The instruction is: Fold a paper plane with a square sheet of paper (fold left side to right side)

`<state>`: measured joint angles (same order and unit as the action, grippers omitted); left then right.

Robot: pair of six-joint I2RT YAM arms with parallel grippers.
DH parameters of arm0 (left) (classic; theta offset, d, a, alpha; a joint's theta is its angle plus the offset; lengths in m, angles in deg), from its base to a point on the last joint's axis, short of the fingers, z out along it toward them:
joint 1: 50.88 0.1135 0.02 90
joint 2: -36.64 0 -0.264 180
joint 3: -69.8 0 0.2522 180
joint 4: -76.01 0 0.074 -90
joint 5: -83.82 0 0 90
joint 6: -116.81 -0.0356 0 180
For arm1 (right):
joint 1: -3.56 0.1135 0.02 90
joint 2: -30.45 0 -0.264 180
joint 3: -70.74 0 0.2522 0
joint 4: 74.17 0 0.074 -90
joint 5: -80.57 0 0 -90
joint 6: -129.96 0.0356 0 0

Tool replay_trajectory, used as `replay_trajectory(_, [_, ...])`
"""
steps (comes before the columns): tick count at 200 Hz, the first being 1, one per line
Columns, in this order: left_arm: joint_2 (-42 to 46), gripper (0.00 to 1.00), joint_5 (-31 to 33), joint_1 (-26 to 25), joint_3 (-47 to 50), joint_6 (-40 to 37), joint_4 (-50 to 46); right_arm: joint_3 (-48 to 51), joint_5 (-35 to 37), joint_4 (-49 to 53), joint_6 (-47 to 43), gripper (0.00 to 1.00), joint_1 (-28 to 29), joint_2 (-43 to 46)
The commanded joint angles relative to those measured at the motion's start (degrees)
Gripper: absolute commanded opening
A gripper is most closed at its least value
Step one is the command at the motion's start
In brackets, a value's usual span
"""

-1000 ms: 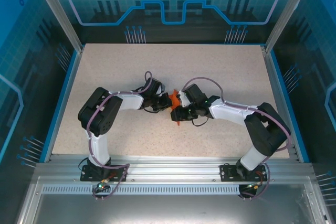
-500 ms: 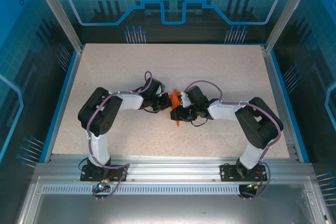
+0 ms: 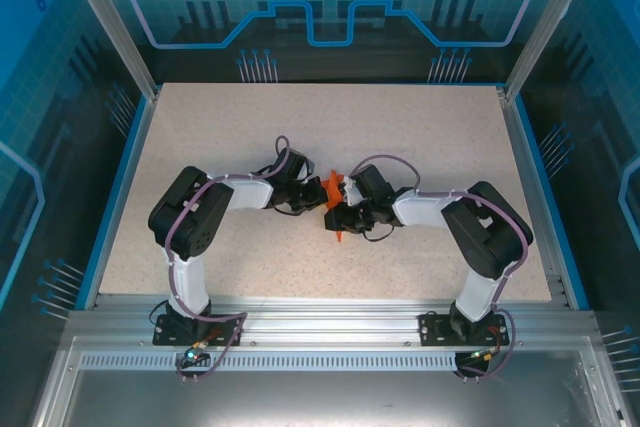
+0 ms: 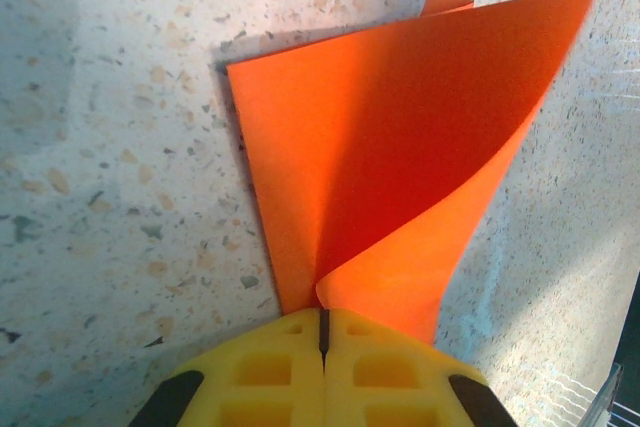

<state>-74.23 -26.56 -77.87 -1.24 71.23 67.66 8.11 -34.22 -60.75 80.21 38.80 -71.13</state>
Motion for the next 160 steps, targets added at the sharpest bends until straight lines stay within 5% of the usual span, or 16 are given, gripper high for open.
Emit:
replay_trajectory(1, [-1.2,0.0,3.7,1.6,1.3,-1.4,-3.3,-1.2,0.2,4.0,-0.4,0.36,-0.2,-2.0])
replay_trajectory(160, [-2.8,0.0,4.6,3.1,2.2,-1.2,-2.9,-1.2,1.4,12.5,-2.0,0.35,1.6,-2.0])
